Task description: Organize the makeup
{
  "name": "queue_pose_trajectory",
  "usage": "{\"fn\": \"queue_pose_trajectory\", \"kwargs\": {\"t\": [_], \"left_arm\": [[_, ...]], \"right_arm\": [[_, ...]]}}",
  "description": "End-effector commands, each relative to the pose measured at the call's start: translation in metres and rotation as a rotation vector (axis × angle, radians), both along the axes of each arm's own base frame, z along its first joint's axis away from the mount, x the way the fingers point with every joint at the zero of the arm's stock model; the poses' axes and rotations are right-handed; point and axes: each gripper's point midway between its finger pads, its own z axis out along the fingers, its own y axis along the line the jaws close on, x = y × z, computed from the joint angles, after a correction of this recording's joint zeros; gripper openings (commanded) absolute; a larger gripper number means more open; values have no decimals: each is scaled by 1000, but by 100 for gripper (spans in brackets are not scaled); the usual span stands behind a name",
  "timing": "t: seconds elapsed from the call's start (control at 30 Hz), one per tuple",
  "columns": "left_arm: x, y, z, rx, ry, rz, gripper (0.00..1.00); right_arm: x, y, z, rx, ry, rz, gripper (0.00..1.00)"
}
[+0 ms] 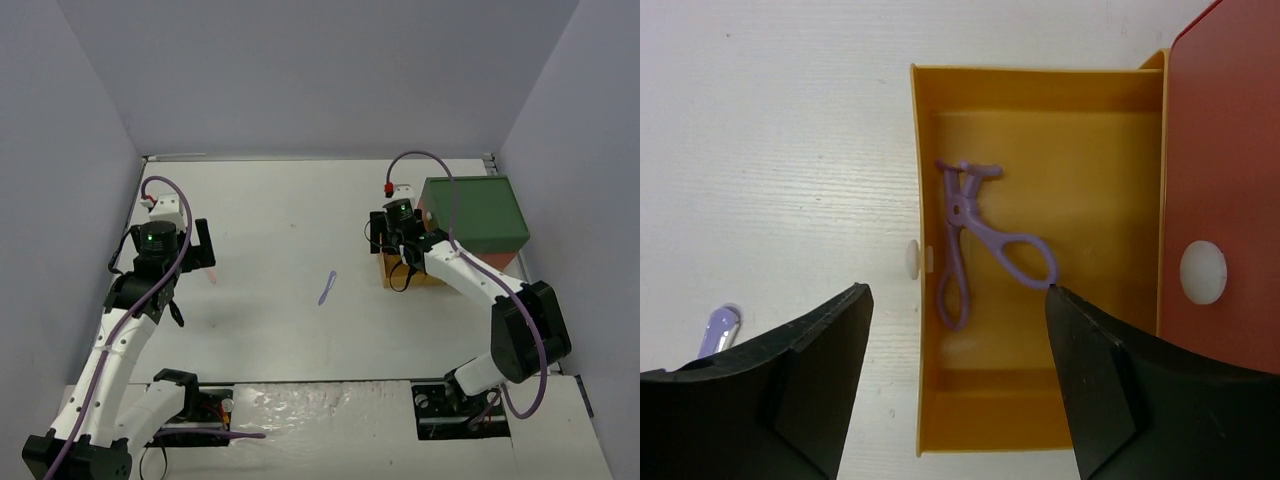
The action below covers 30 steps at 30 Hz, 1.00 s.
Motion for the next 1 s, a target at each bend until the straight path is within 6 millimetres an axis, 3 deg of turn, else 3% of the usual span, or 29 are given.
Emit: {"fn": "queue_pose_trajectory", "kwargs": {"t": [0.0,0.13,0.27,0.47,0.67,0.87,0.97], "left_arm": [[11,0,37,-31,-100,15,97],[11,1,38,-28,-103,18,97],[10,1,38,-27,-105,20,97],[10,2,39,-26,-108,22,97],[9,2,40,-26,-111,23,97],[8,2,42,-25,-117,24,97],[8,3,42,-25,-117,25,97]], "right_arm": [[2,51,52,89,-141,28,71],[-14,97,43,105,-141,48,74],[-22,115,11,90,-103,-7,74],[-37,141,-32,81,-51,-54,63],[-43,151,-63,64,-8,-75,59],[-48,153,-85,52,36,-70,46],[-53,158,-96,62,75,-51,34]]}}
